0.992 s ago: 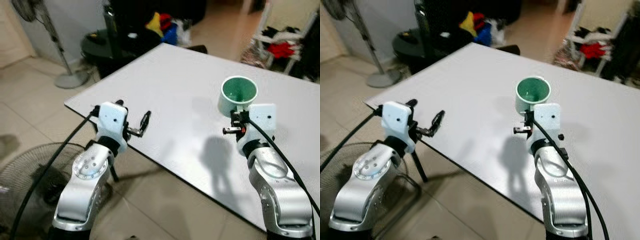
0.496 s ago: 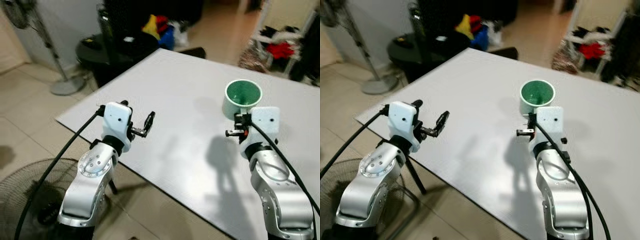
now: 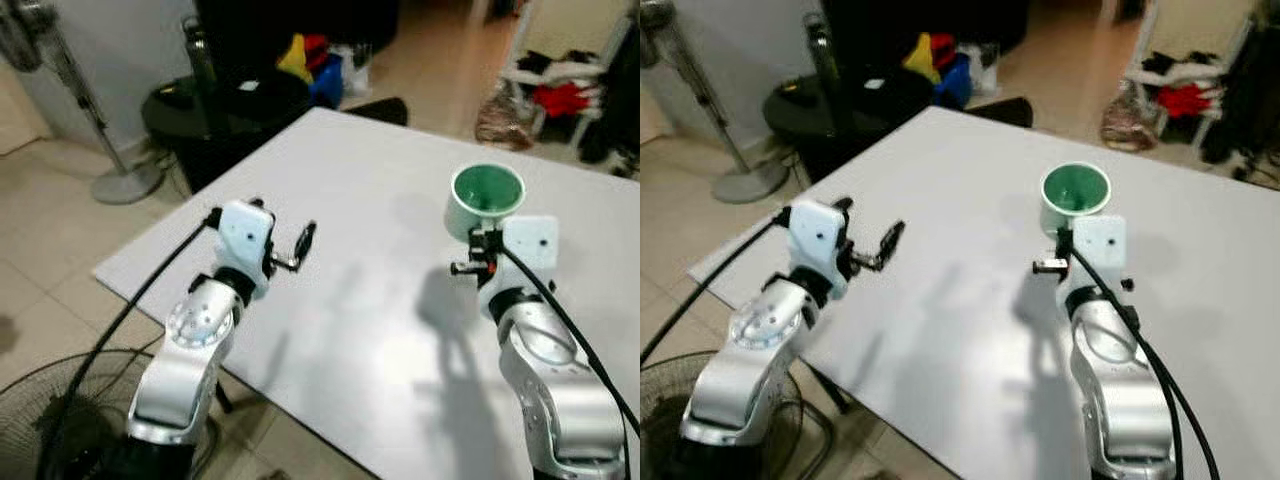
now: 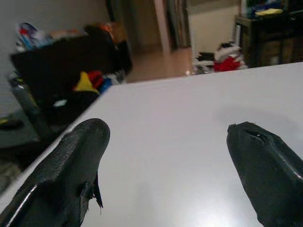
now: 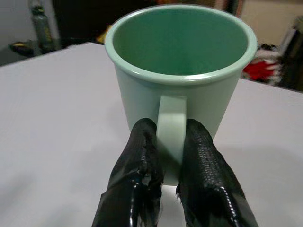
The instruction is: Setting the table
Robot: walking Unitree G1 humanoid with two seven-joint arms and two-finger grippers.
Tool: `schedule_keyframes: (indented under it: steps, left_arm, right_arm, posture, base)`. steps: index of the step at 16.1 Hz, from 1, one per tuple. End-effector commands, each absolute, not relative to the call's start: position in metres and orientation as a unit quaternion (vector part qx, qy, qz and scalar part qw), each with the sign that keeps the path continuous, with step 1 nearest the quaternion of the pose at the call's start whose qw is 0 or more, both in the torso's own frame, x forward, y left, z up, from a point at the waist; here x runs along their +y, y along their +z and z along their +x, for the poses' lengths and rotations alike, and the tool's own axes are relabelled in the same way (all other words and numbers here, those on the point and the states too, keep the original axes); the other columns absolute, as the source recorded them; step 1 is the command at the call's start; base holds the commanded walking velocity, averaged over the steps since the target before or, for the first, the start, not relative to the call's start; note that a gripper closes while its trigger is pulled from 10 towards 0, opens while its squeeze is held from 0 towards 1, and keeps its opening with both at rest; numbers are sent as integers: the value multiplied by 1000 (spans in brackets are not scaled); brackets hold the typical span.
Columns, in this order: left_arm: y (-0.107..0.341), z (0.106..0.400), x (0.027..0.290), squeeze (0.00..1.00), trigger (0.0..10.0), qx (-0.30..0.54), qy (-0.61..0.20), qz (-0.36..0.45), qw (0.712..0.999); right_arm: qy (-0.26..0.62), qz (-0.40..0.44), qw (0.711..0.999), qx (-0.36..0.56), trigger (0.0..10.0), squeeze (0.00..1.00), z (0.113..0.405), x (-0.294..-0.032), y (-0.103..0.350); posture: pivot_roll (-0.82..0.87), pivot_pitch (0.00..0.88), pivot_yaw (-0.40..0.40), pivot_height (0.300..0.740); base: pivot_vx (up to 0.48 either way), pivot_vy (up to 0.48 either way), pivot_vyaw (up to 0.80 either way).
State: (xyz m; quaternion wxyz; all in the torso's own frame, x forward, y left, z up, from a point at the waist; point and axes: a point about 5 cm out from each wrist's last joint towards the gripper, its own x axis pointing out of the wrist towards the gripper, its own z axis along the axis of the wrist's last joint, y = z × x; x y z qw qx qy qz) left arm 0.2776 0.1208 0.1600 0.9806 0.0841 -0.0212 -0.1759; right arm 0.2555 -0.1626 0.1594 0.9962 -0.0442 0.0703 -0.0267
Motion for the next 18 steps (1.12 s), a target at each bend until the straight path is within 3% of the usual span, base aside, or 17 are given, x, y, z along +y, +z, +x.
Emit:
schedule_keyframes:
  steps: [1, 4, 11, 13, 15, 18]
  left_arm:
    - [155, 279, 126, 0, 10000, -10, -165, 88, 982]
    - [156, 281, 125, 0, 10000, -10, -169, 88, 982]
    - [156, 282, 126, 0, 10000, -10, -170, 89, 981]
    - [157, 283, 129, 0, 10000, -13, -161, 101, 982]
    - [157, 284, 130, 0, 10000, -13, -157, 105, 982]
    - [157, 283, 133, 0, 10000, -10, -146, 96, 985]
  right_arm:
    - [-22, -43, 997, 63, 10000, 0, 253, -159, 162]
    - [-25, -43, 997, 64, 10000, 0, 253, -159, 162]
    - [-27, -42, 997, 66, 10000, 0, 252, -158, 161]
    - [-26, -41, 997, 66, 10000, 0, 252, -158, 161]
    - [-25, -39, 997, 65, 10000, 0, 253, -157, 161]
    - [-1, -26, 997, 67, 10000, 0, 254, -155, 161]
  posture:
    - [35, 0, 76, 740]
    - [33, 0, 80, 740]
    - [33, 0, 86, 740]
    - [34, 0, 87, 740]
    - [34, 0, 87, 740]
    - [36, 0, 88, 740]
  base:
    - [0, 0, -781]
    - [0, 90, -781]
    - [0, 453, -781]
    - [0, 0, -688]
    - [0, -480, 0]
    - [0, 0, 0]
